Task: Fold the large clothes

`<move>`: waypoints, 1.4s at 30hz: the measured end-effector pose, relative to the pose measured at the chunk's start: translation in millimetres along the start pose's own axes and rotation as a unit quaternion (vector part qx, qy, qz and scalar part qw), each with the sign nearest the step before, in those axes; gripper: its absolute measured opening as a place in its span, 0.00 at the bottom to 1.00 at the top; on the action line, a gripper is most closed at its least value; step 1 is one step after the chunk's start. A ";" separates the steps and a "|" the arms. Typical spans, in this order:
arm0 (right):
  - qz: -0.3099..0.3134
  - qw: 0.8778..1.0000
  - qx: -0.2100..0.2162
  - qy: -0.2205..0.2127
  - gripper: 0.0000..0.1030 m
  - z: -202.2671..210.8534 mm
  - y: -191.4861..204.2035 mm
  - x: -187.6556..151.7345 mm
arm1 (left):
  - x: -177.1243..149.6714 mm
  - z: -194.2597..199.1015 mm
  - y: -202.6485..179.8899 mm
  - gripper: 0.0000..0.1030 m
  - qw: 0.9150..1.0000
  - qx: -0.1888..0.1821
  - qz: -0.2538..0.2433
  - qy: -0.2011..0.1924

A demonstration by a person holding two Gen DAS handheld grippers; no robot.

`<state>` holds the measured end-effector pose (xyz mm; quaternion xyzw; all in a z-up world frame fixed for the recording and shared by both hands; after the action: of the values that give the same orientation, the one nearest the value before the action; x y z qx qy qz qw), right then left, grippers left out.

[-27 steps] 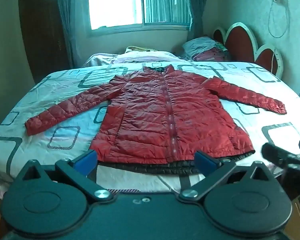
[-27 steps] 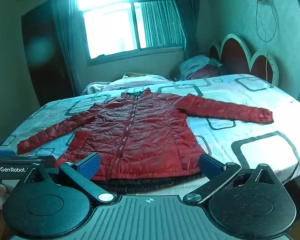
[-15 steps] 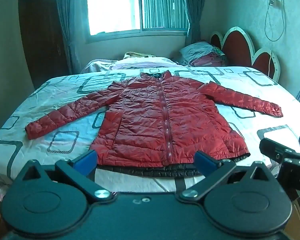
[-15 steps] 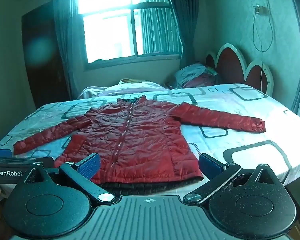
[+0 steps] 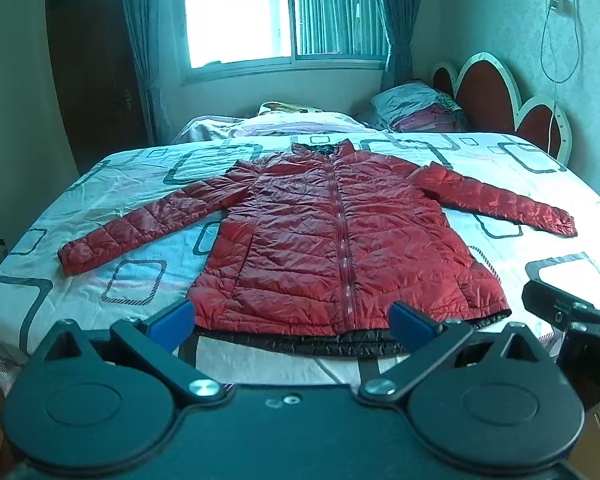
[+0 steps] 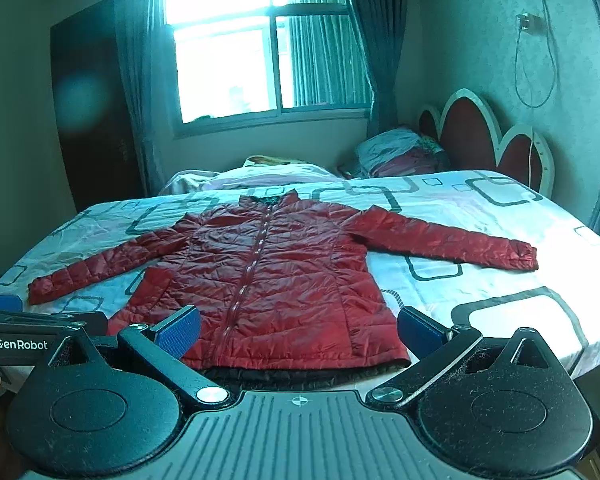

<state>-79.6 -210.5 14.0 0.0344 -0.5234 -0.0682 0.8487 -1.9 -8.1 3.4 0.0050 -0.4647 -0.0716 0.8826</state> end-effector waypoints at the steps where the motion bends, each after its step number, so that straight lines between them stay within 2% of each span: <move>1: 0.000 1.000 0.000 0.002 1.00 -1.1 -0.4 -1.1 | -0.1 -0.4 -0.3 1.00 1.000 0.001 0.000 0.001; 42: 0.006 1.000 -0.007 0.003 1.00 0.1 -4.4 1.1 | -3.7 1.5 5.4 1.00 1.000 0.011 0.009 0.001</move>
<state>-79.5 -214.9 14.5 0.0260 -0.5208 -0.0666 0.8507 -4.5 -2.2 1.6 0.0106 -0.4645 -0.0590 0.8836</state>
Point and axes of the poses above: each gripper's, at about its wrist camera, not at the fingertips, and z roughly against the way its jaws point, y to its left, x to its top, the point moved 2 cm from there along -z, roughly the way its jaws point, and after that the axes turned 3 degrees about -y, right-handed, at the moved point
